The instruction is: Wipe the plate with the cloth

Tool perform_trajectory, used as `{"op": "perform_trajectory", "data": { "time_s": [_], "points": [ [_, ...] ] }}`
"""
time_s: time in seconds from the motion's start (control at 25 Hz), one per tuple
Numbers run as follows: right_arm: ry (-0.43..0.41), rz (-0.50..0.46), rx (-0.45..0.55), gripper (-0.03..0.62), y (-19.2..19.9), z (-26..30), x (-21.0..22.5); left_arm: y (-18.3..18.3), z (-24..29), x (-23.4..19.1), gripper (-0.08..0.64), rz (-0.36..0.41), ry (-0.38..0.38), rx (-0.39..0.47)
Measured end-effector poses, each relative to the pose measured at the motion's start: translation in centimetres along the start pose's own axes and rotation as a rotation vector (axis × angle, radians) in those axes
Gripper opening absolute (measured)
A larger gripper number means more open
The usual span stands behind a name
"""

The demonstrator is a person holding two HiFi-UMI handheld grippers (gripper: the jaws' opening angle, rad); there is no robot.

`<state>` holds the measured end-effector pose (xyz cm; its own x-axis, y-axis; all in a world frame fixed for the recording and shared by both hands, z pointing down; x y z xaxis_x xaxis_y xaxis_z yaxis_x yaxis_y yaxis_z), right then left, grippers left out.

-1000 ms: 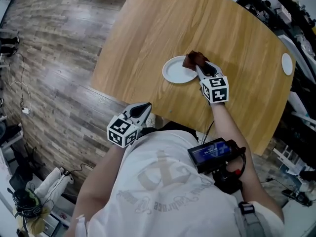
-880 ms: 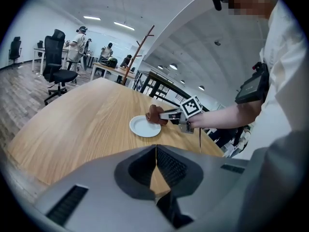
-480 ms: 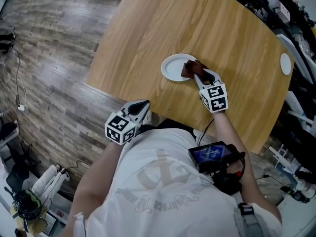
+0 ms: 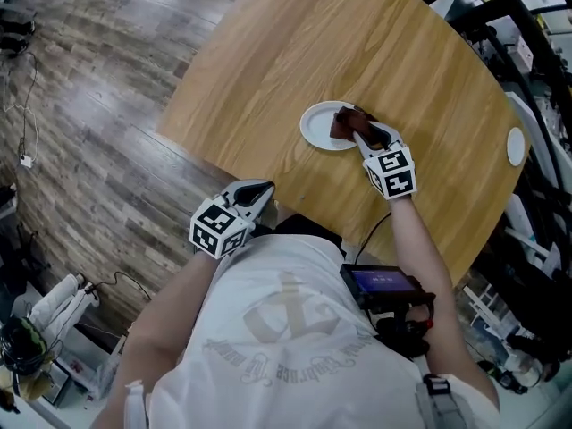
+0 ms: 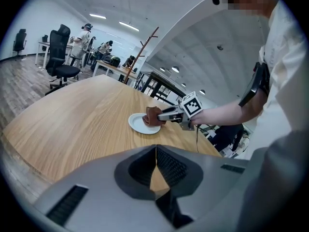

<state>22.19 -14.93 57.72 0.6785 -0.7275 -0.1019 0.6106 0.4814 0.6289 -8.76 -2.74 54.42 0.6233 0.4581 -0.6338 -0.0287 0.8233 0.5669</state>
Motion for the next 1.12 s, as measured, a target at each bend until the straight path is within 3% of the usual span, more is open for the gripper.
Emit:
{"op": "perform_trajectory", "data": {
  "time_s": [0.4, 0.6, 0.96, 1.12],
  "points": [
    [0.027, 0.044, -0.011, 0.126, -2.1, 1.2, 1.5, 0.0, -2.1, 0.2, 0.014, 0.0, -0.02, 0.031],
    [-0.01, 0.007, -0.026, 0.127, -1.6, 0.9, 0.1, -0.6, -1.5, -0.6, 0.014, -0.003, -0.017, 0.042],
    [-0.159, -0.071, -0.016, 0.127, -0.9, -0.2, -2.8, 0.2, -0.9, -0.7, 0.014, -0.03, 0.001, 0.052],
    [-0.155, -0.091, -0.029, 0.127, -1.7, 0.4, -2.3, 0.4, -1.7, -0.7, 0.014, -0.045, -0.009, 0.072]
  ]
}}
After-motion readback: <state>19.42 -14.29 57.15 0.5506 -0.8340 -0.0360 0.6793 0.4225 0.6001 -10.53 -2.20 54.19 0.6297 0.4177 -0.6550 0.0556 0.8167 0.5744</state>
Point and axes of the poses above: the fingertips, and each gripper's own axes: z forward along the fingers, x to its right, y out of its underside, the point moved 9 cm from there along -z, backward along the fingers, and after that the axes turned 10 degrees about -z, right-handed, at the moved point
